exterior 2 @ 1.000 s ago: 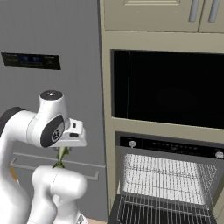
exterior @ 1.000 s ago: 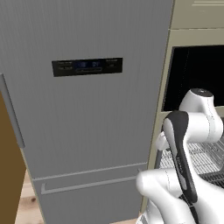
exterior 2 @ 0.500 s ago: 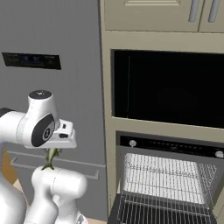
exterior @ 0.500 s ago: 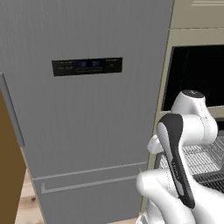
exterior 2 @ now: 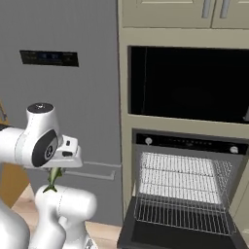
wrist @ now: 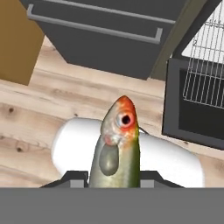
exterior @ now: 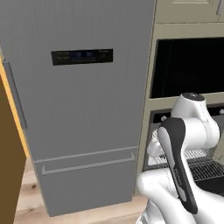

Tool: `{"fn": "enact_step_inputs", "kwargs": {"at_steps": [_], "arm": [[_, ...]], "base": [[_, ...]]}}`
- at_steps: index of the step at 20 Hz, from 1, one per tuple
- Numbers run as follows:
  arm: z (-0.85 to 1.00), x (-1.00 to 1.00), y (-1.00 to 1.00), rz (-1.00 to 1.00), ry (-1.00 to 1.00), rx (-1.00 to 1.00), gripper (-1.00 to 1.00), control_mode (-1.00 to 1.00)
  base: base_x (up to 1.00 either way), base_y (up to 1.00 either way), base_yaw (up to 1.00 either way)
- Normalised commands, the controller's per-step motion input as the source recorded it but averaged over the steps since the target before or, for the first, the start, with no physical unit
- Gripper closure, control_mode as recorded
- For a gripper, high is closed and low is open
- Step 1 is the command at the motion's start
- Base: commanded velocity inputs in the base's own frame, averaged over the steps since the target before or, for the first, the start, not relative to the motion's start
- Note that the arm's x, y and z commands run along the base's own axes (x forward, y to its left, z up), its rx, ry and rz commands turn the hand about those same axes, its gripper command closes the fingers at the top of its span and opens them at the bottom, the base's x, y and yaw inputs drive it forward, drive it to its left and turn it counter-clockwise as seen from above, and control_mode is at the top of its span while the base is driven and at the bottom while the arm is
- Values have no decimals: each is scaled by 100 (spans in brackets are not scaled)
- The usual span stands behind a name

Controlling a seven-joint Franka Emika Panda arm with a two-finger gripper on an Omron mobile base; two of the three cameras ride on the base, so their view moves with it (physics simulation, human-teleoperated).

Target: Take the fish from the oven and place it on the plate on the counter.

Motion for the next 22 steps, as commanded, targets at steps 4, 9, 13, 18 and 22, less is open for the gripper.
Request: {"fn": "enact_step_inputs", "kwargs": {"at_steps": [4,9,13,18,22], "arm": [[0,0,0,0,0,0,100,100],[0,0,0,0,0,0,100,100],[0,0,0,0,0,0,100,100],[0,0,0,0,0,0,100,100],[0,0,0,0,0,0,100,100]], "base": [[-2,-3,-24],[40,33,-56],[17,19,-96],[0,0,-98],[0,0,-98]]}}
